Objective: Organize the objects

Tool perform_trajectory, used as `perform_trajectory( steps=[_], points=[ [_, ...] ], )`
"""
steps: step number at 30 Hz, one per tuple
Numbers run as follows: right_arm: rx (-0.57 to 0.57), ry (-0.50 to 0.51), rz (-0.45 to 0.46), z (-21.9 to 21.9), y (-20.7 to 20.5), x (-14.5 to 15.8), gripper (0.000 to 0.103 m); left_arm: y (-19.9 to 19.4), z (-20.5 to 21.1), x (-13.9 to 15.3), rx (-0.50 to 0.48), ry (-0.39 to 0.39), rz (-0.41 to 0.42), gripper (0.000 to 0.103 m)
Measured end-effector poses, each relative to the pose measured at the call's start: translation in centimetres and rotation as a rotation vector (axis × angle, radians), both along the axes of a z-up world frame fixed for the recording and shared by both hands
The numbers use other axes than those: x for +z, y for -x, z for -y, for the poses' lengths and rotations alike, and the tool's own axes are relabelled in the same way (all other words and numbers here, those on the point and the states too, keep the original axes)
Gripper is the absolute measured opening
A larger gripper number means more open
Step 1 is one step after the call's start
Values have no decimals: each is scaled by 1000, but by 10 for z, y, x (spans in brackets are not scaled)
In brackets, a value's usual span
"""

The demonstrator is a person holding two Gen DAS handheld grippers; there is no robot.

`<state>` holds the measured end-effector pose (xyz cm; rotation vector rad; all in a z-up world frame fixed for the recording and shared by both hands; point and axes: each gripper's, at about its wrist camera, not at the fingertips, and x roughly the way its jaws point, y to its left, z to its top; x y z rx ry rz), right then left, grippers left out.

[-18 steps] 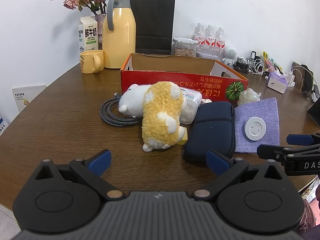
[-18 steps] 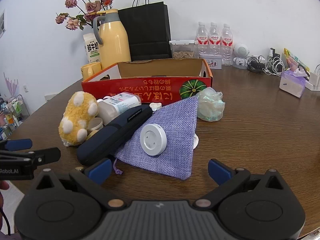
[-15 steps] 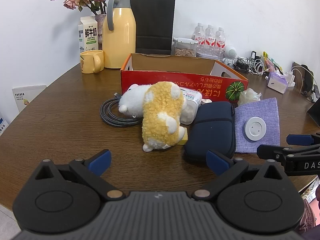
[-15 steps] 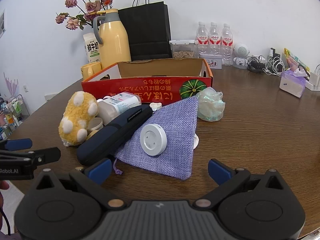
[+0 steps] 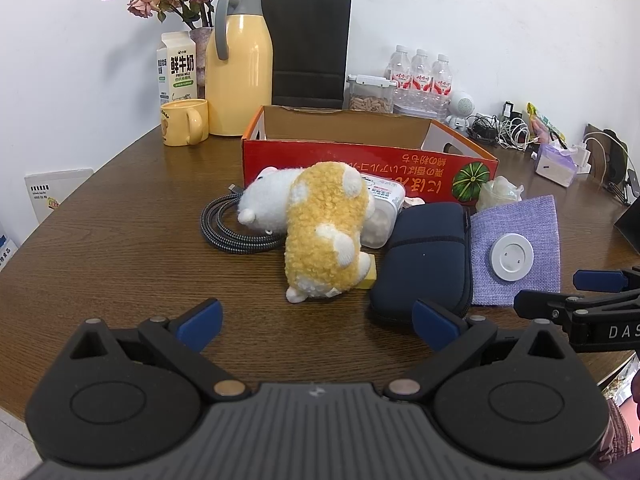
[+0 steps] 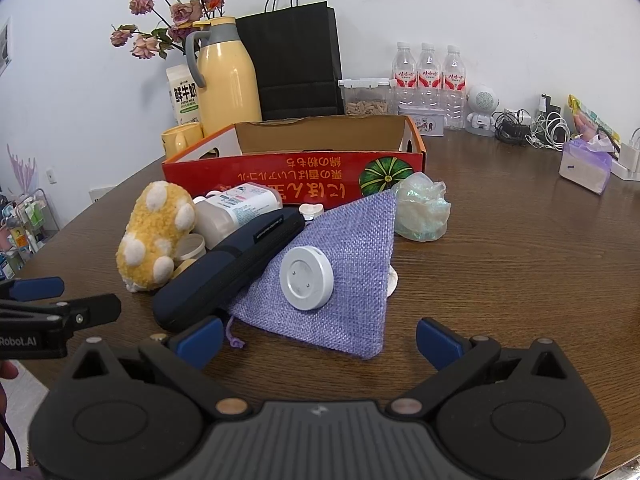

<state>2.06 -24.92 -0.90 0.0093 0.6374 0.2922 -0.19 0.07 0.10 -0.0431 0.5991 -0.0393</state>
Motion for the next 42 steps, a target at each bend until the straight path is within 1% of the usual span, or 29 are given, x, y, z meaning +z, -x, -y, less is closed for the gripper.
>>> perform_trajectory(
  steps=[34, 42],
  points=[
    [-10, -6, 0, 3, -1, -2, 103, 0, 0, 0, -1, 1, -3, 103],
    [-11, -2, 43, 7, 0, 2, 100, -1, -3, -1, 11, 0, 2, 103]
  ],
)
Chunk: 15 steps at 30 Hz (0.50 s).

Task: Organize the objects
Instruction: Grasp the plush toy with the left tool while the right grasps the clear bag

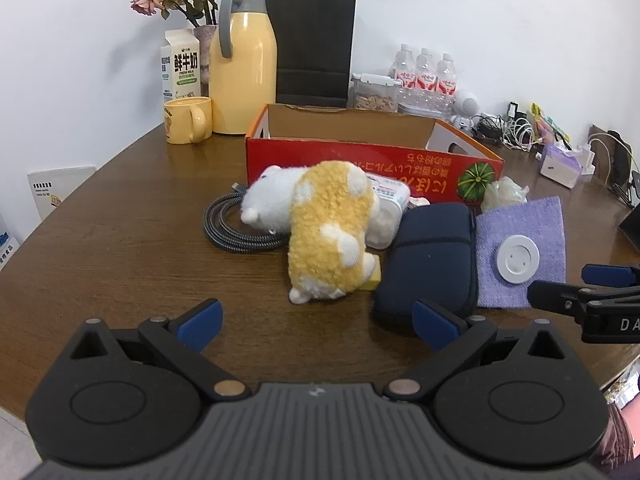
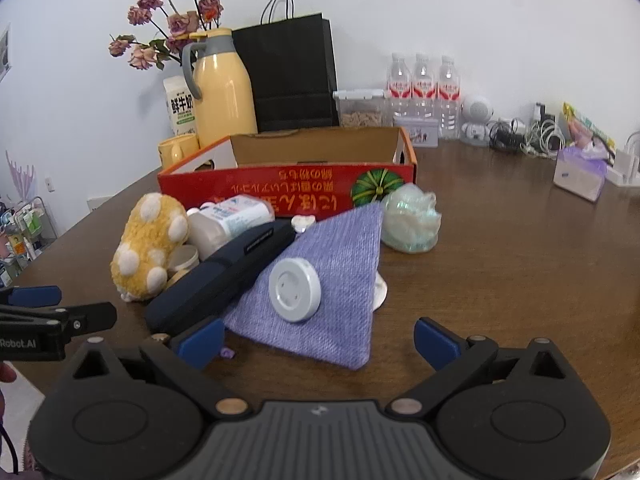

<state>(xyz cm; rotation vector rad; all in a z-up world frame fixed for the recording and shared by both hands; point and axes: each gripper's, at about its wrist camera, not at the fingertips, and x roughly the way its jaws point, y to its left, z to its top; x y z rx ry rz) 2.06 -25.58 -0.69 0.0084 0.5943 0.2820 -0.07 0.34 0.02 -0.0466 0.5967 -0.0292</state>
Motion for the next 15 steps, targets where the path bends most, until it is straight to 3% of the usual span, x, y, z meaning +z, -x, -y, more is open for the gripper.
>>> perform_trajectory(
  steps=[10, 15],
  points=[
    [7, 37, 105, 4, -19, 17, 99, -31, -3, 14, 31, -19, 46, 103],
    [-4, 57, 153, 9, -42, 28, 99, -55, -2, 14, 38, -5, 21, 103]
  ],
)
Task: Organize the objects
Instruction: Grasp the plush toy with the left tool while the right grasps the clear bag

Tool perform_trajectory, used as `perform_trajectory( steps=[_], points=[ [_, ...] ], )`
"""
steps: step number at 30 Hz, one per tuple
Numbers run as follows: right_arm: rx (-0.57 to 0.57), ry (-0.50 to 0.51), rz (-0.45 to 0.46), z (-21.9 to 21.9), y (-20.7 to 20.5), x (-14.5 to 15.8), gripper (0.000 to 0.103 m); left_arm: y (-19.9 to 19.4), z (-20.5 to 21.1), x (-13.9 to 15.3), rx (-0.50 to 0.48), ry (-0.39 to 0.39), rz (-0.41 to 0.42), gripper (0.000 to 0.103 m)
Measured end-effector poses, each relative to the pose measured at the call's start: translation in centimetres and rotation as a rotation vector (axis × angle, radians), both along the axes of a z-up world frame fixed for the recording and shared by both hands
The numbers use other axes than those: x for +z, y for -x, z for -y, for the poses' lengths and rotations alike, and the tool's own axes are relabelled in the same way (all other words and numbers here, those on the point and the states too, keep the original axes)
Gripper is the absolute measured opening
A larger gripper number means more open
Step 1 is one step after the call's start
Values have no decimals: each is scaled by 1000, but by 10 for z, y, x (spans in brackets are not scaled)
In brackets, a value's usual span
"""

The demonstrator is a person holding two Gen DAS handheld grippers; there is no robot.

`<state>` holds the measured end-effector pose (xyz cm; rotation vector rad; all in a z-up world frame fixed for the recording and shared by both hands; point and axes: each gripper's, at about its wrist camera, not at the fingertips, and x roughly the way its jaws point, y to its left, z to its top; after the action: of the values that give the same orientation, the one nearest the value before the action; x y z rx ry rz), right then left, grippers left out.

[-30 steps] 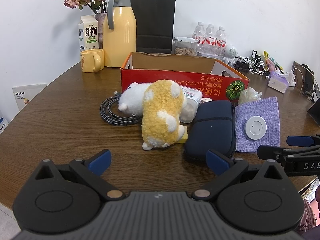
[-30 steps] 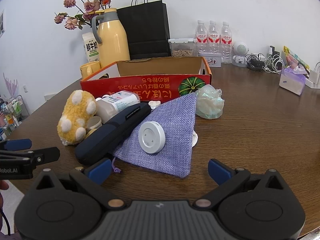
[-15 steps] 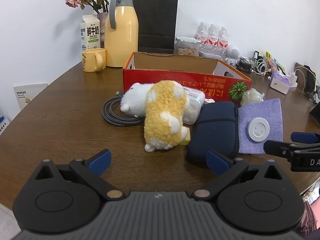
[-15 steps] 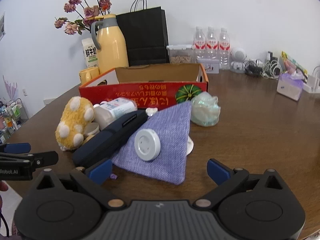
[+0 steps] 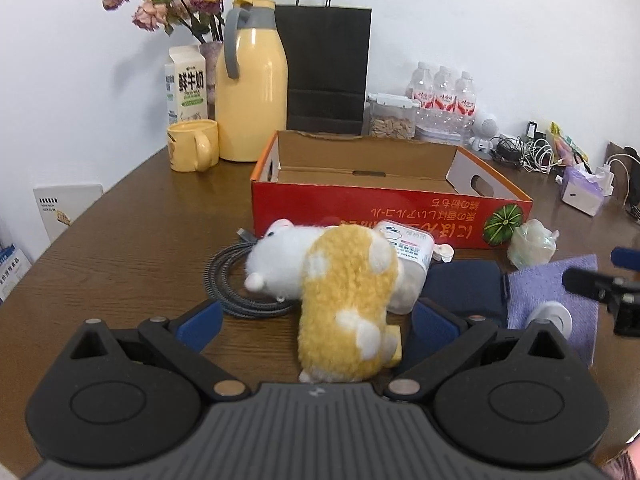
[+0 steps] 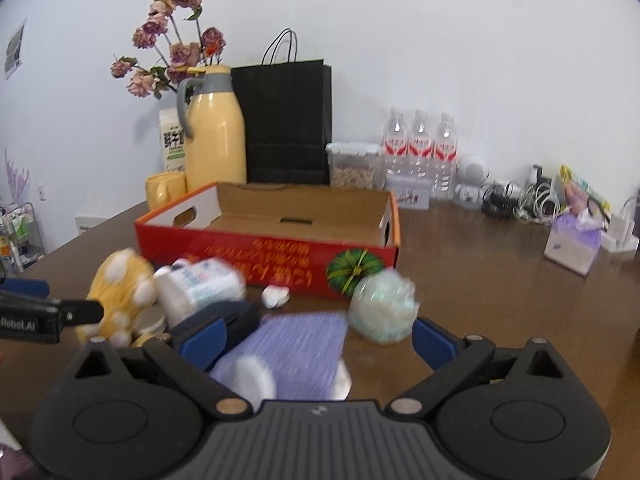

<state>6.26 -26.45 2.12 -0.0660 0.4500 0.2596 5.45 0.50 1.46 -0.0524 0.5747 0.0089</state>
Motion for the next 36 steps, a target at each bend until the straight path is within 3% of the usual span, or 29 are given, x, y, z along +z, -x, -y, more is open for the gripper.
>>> perform_trajectory(
  steps=[9, 12, 16, 22, 25, 29, 36],
  points=[
    [-77, -9, -33, 18, -68, 2, 100, -31, 9, -11, -14, 29, -51, 102],
    [-81, -27, -99, 24, -93, -8, 97, -40, 9, -15, -7, 45, -78, 90],
    [-75, -63, -170, 31, -114, -23, 88, -45, 5, -20, -13, 80, -102, 68],
    [-45, -61, -210, 27, -124, -37, 74, -47, 3, -22, -26, 108, -106, 52],
    [-26, -70, -221, 27, -128, -39, 55, -46, 1, -22, -21, 114, -103, 50],
    [0, -76, -223, 26, -125, -39, 44, -42, -2, -19, -14, 123, -91, 49],
    [10, -81, -167, 28, -110, -29, 39, -31, -6, -2, -12, 108, -36, 49]
  ],
)
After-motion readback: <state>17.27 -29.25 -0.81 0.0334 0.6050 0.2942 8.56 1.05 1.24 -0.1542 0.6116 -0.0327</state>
